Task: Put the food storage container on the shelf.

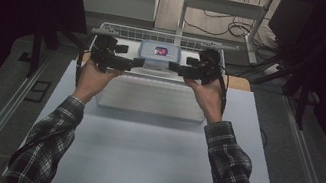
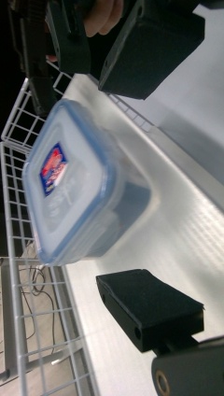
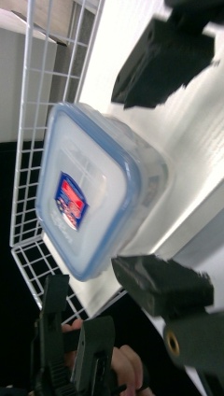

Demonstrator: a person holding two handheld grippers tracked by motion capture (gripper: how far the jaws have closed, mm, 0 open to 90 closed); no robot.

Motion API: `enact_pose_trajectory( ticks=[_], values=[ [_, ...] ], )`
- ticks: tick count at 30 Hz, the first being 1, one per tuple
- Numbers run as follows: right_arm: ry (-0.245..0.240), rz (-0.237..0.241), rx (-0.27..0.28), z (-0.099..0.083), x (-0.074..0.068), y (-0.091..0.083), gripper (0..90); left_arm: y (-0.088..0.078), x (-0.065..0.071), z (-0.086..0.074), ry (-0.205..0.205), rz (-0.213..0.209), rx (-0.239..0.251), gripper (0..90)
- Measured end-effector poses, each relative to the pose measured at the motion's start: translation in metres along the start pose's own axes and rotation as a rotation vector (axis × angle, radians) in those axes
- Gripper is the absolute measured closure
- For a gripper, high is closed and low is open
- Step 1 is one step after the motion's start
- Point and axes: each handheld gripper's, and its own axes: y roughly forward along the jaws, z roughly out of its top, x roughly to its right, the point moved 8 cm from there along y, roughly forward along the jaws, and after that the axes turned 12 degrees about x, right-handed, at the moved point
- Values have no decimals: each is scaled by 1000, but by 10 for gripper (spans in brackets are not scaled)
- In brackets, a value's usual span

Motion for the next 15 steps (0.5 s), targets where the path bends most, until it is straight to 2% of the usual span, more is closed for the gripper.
enact_pose_trajectory(
  ticks=[7,15],
  values=[
    [-41,-16,-16,-11,-6,-4,77,-8,7,-14,-8,-36,-17,54],
    [-72,-2,-16,-18,-19,-10,40,-15,18,-28,88,-34,-27,22]
  ],
)
